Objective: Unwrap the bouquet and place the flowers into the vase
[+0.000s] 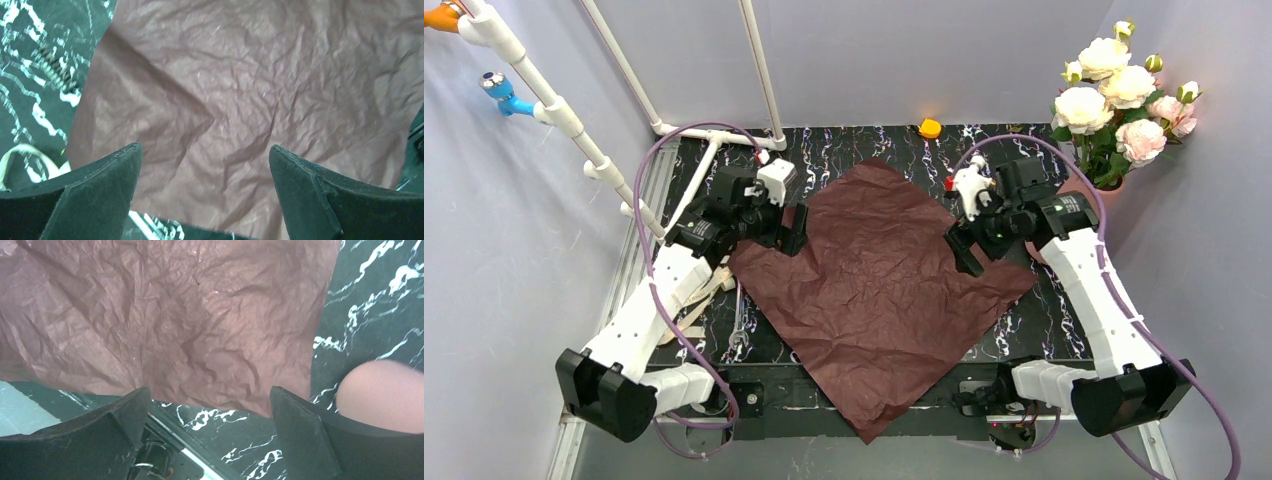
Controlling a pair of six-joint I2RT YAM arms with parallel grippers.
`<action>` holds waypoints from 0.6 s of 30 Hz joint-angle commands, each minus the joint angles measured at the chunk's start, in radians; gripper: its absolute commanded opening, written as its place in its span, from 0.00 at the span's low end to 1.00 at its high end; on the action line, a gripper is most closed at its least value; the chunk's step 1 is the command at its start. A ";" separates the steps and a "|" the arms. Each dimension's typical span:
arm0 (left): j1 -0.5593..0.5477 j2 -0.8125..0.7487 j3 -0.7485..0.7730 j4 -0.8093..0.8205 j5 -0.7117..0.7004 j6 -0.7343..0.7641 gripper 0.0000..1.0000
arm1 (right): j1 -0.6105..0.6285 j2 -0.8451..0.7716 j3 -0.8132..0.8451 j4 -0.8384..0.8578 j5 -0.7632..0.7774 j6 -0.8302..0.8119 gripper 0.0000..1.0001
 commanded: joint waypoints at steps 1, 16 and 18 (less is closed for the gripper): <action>0.002 -0.052 0.025 -0.292 -0.134 0.085 0.98 | 0.119 -0.014 -0.015 0.145 0.122 0.028 0.98; 0.129 -0.183 0.031 -0.465 -0.472 0.092 0.98 | 0.151 -0.086 -0.179 0.520 0.196 0.128 0.98; 0.143 -0.180 0.036 -0.455 -0.469 0.103 0.98 | 0.151 -0.095 -0.182 0.525 0.198 0.135 0.98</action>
